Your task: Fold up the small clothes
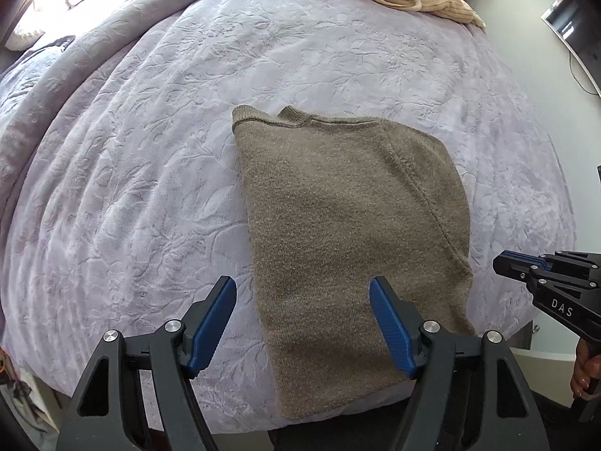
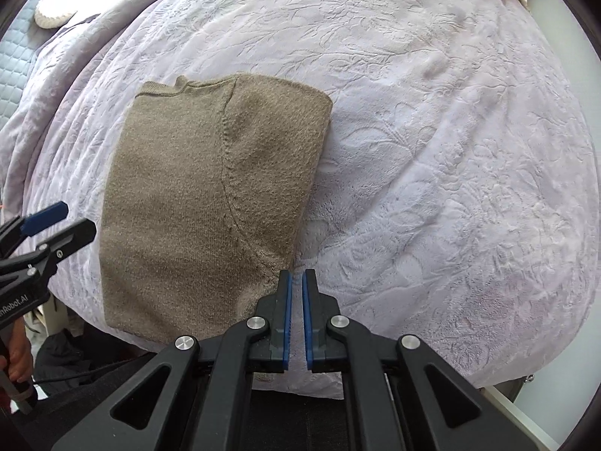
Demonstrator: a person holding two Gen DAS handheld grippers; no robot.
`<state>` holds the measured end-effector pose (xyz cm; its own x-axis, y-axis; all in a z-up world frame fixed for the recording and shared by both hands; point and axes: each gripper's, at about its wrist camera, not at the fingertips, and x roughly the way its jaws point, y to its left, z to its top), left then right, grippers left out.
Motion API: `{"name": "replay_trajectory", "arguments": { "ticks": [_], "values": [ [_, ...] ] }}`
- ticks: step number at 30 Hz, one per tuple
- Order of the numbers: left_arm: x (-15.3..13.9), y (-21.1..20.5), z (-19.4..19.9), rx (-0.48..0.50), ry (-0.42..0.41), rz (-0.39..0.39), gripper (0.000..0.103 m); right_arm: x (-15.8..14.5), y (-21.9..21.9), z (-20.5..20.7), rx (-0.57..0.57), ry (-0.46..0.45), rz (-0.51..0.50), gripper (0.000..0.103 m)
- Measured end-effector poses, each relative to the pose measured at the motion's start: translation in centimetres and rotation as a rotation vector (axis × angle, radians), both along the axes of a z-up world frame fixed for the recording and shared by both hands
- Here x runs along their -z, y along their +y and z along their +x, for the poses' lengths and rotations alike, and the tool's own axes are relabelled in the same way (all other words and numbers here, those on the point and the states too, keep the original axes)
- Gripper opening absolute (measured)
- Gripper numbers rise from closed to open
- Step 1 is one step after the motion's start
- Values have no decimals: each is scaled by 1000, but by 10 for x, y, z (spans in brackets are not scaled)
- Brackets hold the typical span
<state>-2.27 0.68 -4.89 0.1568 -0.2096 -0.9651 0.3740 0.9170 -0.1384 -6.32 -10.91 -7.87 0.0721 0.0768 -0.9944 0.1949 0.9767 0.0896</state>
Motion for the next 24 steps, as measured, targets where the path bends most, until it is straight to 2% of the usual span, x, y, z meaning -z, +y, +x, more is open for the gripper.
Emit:
{"name": "replay_trajectory", "arguments": {
  "ticks": [1,2,3,4,5,7,14,18,24],
  "values": [
    [0,0,0,-10,3,1,82,-1,1,1,4,-1,-3,14],
    [0,2,1,-23,7,2,90,-2,2,1,6,-3,-11,34],
    [0,3,1,-34,5,1,102,-3,4,2,6,-6,-24,49],
    [-1,4,1,-42,-3,2,102,-5,5,3,7,-11,-36,71],
    [-3,5,2,-43,-5,3,102,-7,7,3,7,-21,-46,75],
    [-4,7,3,-47,-4,4,102,-10,12,4,6,-29,-53,75],
    [-9,12,6,-77,3,23,102,-13,20,7,38,-48,-81,87],
    [-14,19,6,-113,-25,37,102,-18,22,7,61,-74,-122,87],
    [-15,24,4,-117,-37,63,102,-21,24,7,99,-67,-101,87]
  ]
}}
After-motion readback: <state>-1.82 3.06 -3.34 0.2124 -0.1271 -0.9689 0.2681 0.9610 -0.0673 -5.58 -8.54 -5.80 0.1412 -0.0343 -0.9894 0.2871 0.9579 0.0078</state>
